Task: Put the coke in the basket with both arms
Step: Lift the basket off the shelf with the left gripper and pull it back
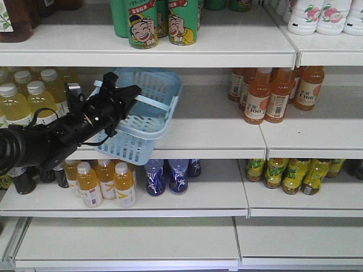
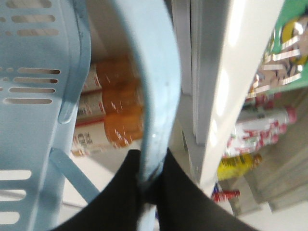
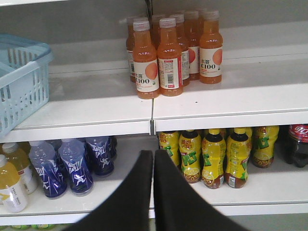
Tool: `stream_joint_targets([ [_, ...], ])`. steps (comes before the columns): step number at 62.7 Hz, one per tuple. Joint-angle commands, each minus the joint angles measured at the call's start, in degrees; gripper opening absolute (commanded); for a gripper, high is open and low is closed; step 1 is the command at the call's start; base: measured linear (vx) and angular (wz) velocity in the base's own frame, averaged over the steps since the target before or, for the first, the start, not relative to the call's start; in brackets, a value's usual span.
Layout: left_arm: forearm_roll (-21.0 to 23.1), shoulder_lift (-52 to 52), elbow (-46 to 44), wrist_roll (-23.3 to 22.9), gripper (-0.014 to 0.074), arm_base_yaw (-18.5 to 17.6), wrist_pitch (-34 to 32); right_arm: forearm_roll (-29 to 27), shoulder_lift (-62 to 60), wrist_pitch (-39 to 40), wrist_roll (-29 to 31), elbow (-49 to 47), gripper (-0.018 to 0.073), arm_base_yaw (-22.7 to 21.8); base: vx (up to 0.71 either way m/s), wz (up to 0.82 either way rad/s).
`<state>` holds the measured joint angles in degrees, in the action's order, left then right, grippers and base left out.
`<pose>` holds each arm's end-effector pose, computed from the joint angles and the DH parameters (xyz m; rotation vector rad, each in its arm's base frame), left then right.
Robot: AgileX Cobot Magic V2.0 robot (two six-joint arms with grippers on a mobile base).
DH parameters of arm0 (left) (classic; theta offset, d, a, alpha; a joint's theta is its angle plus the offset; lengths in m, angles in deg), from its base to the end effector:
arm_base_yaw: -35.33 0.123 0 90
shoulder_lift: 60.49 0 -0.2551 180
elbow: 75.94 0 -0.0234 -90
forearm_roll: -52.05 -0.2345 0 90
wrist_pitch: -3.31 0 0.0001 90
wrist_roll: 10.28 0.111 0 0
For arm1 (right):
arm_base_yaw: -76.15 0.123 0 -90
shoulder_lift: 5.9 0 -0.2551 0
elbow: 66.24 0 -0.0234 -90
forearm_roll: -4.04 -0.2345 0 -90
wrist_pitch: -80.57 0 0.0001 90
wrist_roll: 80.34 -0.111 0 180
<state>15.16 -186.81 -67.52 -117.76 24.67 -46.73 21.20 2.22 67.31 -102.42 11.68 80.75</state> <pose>0.4158 -0.1302 0.1782 -0.6948 1.7120 -1.5761 0.0895 -0.0004 0.1817 0.0614 1.7222 0.0701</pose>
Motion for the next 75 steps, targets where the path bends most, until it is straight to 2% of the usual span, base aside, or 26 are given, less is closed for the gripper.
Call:
stream_joint_targets([
  [1,-10.69,3.28,-1.75,-7.29,-0.0008,-0.14,-7.49,0.79,-1.03,4.07,0.34,0.59,-0.0005,0.06,0.00,0.00],
  [5,-17.98,3.28,-1.75,-11.61,-0.0008,-0.14,-8.98,0.79,-1.03,4.07,0.34,0.59,-0.0005,0.06,0.00,0.00],
  [11,-26.55,3.33,-1.75,-11.61,-0.0008,-0.61,-13.38,0.79,-1.03,4.07,0.34,0.59,-0.0005,0.06,0.00,0.00],
  [14,-29.24,3.46,-1.75,-11.61,-0.0008,-1.17,-17.10,0.79,-1.03,4.07,0.34,0.59,-0.0005,0.06,0.00,0.00],
  [21,-32.07,4.43,-1.75,-11.61,-0.0008,-3.04,-23.50,0.79,-1.03,4.07,0.34,0.59,-0.0005,0.06,0.00,0.00],
  [31,-36.19,7.76,-1.68,-11.61,-0.0008,-7.06,-29.15,0.79,-1.03,4.07,0.34,0.59,-0.0005,0.06,0.00,0.00],
  [44,-48.17,14.66,-1.68,-11.61,-0.0008,-14.45,-29.10,0.79,-1.03,4.07,0.34,0.59,-0.0005,0.06,0.00,0.00],
  [48,-49.60,16.86,-1.68,-11.61,-0.0008,-16.55,-29.10,0.79,-1.03,4.07,0.34,0.59,-0.0005,0.06,0.00,0.00],
  [56,-49.62,21.04,-1.68,-11.61,-0.0008,-20.31,-28.46,0.79,-1.03,4.07,0.34,0.59,-0.0005,0.06,0.00,0.00],
  [63,-53.07,23.62,-1.64,-11.61,-0.0008,-20.85,-25.21,0.79,-1.03,4.07,0.34,0.59,-0.0005,0.06,0.00,0.00],
  [71,-51.63,25.87,-1.64,-11.61,-0.0008,-20.79,-29.05,0.79,-1.03,4.07,0.34,0.59,-0.0005,0.06,0.00,0.00],
  [75,-53.52,27.21,-1.64,-11.61,-0.0008,-20.79,-28.35,0.79,-1.03,4.07,0.34,0.59,-0.0005,0.06,0.00,0.00],
])
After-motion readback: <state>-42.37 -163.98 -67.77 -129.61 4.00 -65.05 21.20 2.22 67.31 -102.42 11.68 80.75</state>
